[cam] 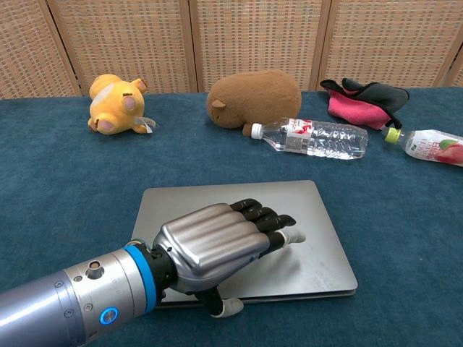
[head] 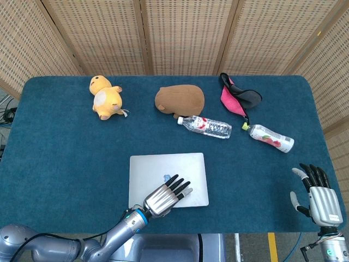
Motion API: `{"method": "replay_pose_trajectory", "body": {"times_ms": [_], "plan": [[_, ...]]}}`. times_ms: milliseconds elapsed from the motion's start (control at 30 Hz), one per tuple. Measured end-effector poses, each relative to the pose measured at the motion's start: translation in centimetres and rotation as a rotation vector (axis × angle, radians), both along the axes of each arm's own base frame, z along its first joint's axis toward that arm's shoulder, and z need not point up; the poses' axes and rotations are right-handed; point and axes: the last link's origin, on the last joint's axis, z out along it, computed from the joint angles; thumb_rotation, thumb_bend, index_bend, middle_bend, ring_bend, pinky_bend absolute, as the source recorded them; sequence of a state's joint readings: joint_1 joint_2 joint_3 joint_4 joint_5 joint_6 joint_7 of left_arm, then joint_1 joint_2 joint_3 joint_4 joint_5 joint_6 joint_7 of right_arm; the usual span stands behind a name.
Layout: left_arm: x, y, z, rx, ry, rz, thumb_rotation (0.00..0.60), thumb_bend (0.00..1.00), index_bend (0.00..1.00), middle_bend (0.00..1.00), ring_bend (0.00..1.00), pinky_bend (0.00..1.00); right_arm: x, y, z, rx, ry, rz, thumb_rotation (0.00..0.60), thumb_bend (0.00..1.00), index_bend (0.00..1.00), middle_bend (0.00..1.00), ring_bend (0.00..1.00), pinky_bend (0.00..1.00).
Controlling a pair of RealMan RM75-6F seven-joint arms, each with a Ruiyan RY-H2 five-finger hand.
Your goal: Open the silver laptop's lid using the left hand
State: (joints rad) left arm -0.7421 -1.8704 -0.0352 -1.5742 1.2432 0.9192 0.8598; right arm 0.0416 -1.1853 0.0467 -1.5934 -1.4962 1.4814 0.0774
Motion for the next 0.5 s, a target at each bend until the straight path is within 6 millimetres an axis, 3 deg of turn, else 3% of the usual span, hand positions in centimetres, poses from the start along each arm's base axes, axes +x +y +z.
{"method": "replay_pose_trajectory", "body": {"times_ms": [500], "plan": [[0.9,1.0,1.5,0.108,-0.007,-0.137,0.6,0.37,0.0,0.0,0.0,0.0,0.4,0.0,0.0,0.007,-0.001,0.025,0.6,0.47,0.2,0.12,0.0,0.0]]}}
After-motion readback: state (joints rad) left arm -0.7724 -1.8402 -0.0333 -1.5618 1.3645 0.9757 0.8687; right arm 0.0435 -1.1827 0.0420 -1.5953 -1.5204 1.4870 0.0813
